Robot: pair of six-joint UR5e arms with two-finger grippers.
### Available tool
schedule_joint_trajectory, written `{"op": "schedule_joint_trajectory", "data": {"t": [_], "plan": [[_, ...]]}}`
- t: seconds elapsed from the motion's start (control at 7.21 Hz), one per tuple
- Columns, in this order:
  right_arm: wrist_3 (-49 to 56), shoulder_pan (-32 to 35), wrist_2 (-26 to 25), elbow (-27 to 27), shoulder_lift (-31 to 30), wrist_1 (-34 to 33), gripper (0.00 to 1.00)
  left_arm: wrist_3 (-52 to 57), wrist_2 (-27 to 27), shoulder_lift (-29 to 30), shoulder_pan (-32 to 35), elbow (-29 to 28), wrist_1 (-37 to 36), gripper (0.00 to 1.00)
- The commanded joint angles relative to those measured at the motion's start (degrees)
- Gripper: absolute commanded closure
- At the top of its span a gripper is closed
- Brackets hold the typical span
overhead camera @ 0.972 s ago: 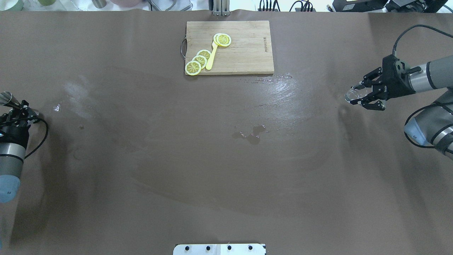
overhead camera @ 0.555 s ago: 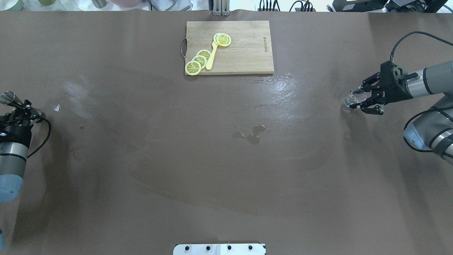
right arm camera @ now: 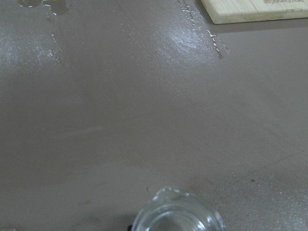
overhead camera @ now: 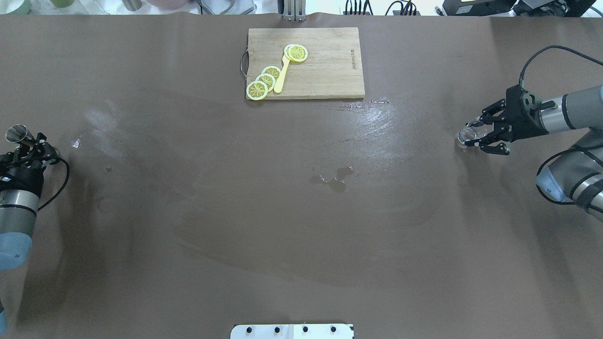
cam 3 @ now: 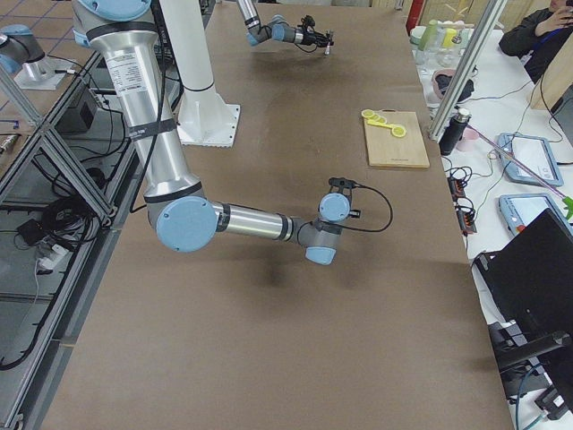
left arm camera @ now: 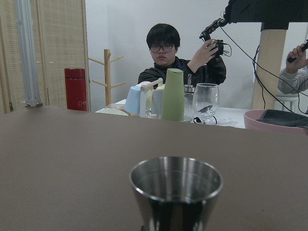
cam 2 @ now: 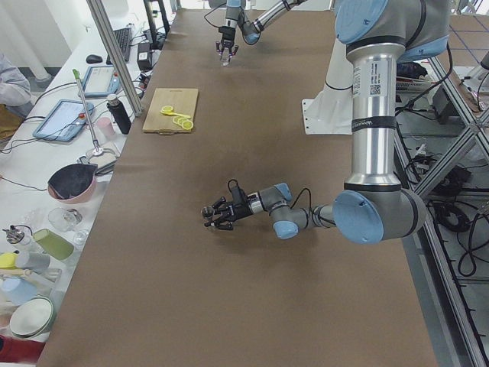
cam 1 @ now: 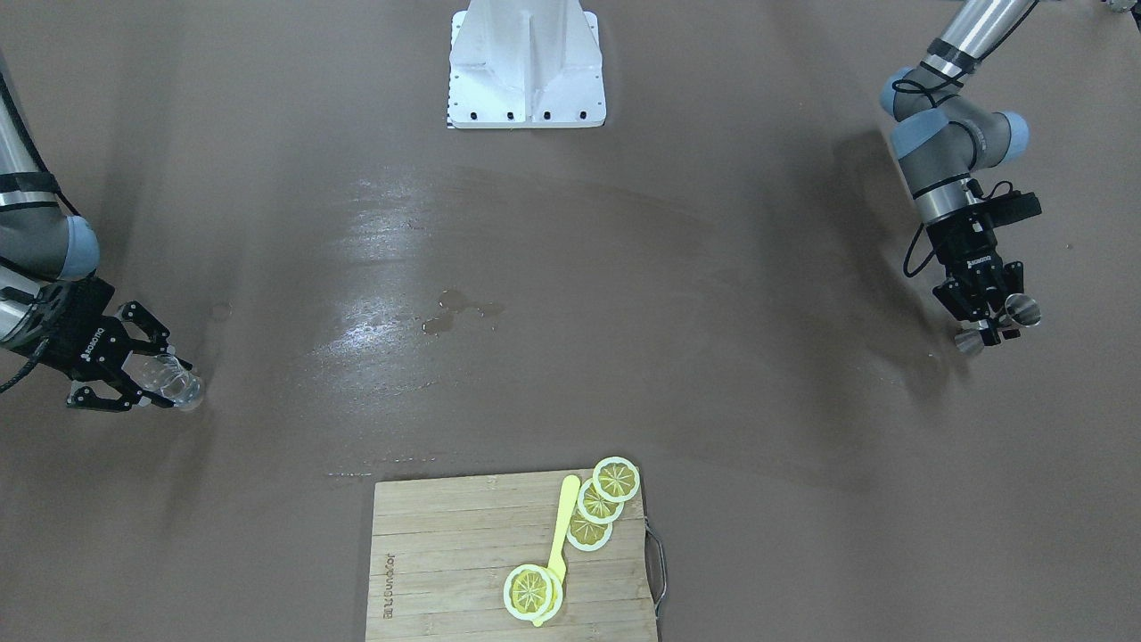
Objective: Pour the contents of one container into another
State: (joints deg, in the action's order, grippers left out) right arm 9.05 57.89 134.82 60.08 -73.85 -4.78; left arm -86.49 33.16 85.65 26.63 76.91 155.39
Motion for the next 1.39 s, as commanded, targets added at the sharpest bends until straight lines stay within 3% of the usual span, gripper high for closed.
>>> {"op": "schedule_joint_trajectory", "data": {"t": [0.0, 0.28, 0.56, 0.83, 1.11, 1.25], "plan": [[0.00, -0.06, 0.00, -0.05, 0.19, -0.05, 0.00, 0.01, -0.11, -0.04, -0.09, 0.78, 0.00, 0.01], [0.00, 0.03, 0.00, 0.03, 0.37, -0.05, 0.00, 0.01, -6.67, -0.74, -4.89, 3.14, 0.17, 0.01], [0.00, 0.03, 0.09, -0.05, 0.28, 0.04, 0.00, 0.44, -7.76, -6.50, -10.69, 12.25, -0.09, 0.01], [0.00, 0.11, 0.61, 0.12, 0.37, 0.04, 0.00, 0.45, -13.45, -9.18, -19.56, 17.73, 0.00, 0.01], [0.00, 1.16, 1.14, 0.03, 0.11, 0.04, 0.00, 0.62, -11.38, -6.47, -20.57, 21.86, -4.53, 0.01], [0.00, 2.30, 1.67, -0.49, 0.11, 0.04, 0.00, 3.15, -6.84, -5.67, -20.31, 23.97, -6.84, 0.01]]}}
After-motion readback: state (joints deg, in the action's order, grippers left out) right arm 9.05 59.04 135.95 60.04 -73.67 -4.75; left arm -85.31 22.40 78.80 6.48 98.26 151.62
